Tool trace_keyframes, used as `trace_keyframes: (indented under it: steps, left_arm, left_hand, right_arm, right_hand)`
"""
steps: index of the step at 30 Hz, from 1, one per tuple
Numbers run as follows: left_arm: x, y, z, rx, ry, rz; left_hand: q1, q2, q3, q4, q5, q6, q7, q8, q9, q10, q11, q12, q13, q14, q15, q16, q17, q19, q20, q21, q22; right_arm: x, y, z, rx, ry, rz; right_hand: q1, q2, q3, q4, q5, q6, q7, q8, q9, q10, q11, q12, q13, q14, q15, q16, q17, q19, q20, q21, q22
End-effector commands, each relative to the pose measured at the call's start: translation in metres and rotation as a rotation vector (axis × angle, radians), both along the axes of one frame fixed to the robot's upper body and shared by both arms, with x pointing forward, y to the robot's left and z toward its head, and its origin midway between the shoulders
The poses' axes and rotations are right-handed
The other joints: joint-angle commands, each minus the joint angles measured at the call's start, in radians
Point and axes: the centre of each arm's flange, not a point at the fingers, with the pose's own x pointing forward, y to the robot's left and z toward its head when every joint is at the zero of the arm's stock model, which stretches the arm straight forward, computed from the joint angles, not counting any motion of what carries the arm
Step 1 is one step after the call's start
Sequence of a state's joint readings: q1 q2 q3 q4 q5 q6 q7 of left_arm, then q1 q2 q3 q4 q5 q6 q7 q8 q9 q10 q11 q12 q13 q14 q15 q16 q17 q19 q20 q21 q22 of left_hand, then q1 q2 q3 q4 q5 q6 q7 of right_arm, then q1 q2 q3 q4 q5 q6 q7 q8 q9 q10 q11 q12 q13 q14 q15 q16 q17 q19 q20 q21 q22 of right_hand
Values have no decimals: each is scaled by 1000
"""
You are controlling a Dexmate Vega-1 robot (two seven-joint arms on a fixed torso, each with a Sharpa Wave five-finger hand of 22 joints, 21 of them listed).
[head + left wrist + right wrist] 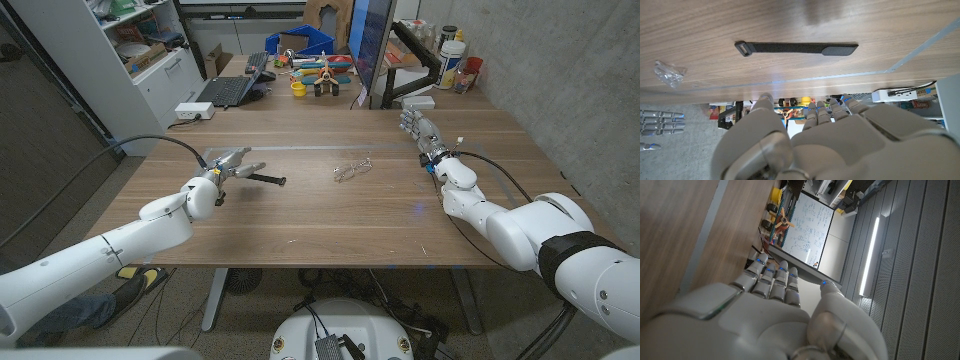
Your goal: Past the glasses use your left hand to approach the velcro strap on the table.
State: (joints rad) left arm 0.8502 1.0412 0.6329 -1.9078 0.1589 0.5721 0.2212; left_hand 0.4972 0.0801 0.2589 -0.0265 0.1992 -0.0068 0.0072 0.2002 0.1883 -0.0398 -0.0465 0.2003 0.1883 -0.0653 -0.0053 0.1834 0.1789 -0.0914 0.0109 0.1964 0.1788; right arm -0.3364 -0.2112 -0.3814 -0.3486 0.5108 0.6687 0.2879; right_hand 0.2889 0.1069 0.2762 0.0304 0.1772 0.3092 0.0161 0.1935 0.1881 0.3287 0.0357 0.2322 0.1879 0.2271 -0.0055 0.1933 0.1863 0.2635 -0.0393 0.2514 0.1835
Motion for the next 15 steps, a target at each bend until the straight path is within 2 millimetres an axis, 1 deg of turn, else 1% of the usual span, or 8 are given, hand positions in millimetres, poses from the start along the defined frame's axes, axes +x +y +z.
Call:
trace_keyframes:
  steps: [1,15]
  left_arm:
    - [8,1,-5,-14,16,8]
    - [13,-1,-8,-2,25,11]
  left_hand:
    - [12,3,2,-2,0,7,2,6,3,4,-3,9,5,1,2,7,5,-5,5,7,2]
    - [16,3,3,-5,0,12,0,7,3,7,-3,9,5,3,-1,7,5,-5,5,7,2]
  right_arm:
    - [-5,-1,1,-8,-38,7]
    - [-18,-3,1,-12,-123,26]
  right_hand:
    - [7,-3,2,-5,5,9,3,5,3,8,-1,-5,4,7,-4,-1,3,10,-5,-3,2]
    - [8,-4,2,-6,5,9,3,5,3,8,0,-5,4,7,-2,-2,2,11,-5,-6,2]
